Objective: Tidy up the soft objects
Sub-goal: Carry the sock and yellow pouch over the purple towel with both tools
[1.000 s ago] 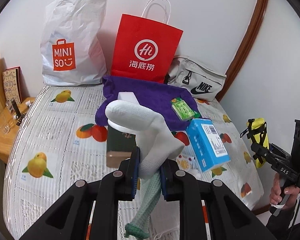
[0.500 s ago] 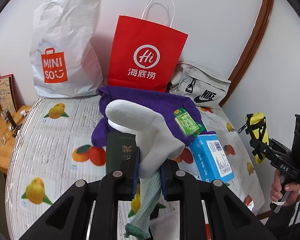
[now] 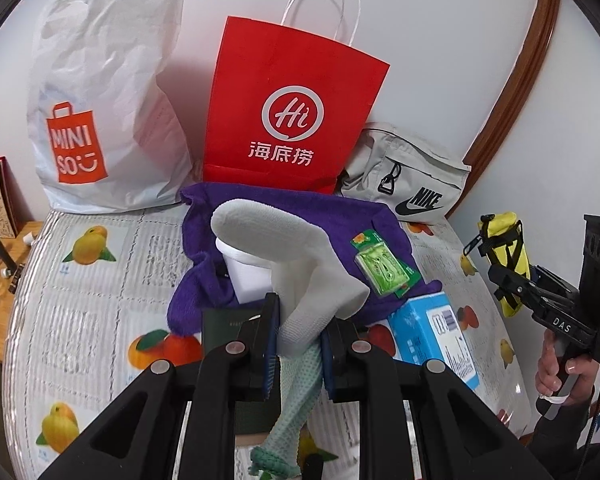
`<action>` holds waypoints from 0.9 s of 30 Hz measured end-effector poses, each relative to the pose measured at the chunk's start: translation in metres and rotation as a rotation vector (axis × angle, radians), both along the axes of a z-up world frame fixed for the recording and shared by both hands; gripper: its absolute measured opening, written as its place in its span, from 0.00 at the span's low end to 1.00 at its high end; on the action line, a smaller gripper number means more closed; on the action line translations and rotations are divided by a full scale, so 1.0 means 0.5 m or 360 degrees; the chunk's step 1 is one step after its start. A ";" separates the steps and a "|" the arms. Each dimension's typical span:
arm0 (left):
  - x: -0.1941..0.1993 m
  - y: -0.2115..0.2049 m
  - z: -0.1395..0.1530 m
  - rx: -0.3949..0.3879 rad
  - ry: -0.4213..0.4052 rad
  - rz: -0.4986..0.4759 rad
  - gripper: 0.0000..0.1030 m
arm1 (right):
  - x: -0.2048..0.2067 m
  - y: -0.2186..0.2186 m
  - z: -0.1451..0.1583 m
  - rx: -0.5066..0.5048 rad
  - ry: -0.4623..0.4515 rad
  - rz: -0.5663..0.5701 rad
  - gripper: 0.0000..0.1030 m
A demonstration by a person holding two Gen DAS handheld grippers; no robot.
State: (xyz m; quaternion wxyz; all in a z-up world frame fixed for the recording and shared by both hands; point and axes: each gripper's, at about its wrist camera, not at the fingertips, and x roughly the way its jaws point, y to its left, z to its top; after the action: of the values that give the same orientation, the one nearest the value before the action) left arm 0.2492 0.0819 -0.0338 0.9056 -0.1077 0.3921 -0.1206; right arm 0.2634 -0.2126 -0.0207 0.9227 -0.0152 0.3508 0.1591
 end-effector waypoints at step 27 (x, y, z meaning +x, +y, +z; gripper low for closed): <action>0.303 -0.053 -0.080 -0.0064 0.0169 -0.0059 0.18 | 0.298 0.043 -0.138 -0.0037 0.0271 0.0050 0.56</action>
State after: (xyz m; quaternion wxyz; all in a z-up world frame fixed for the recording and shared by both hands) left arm 0.4005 0.0553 -0.0740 0.8788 -0.1248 0.4391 -0.1392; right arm 0.4126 -0.1909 -0.0898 0.8866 -0.0178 0.4297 0.1701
